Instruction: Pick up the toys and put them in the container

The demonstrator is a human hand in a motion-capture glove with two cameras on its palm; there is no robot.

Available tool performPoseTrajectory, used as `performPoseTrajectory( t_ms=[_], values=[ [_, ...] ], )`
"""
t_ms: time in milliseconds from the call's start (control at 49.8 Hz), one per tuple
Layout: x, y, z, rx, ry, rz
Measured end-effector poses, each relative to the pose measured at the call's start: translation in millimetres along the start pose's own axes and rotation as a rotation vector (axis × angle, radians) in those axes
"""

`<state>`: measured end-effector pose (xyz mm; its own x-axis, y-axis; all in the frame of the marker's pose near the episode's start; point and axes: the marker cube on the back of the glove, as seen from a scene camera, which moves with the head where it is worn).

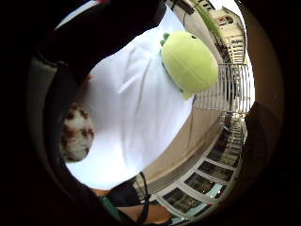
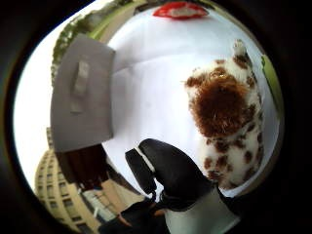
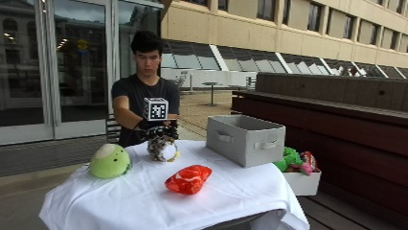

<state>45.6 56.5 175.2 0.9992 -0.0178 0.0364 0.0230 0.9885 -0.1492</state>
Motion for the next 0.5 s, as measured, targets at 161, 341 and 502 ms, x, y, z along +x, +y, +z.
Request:
performPoseTrajectory(
  t_ms=[161, 341, 502],
  values=[
    [-3, 15, 29, -0.087, -0.04, -0.011],
    [-7, 26, 57, -0.159, -0.133, 0.07],
    [-5, 21, 65, -0.091, -0.241, 0.133]
  ],
)
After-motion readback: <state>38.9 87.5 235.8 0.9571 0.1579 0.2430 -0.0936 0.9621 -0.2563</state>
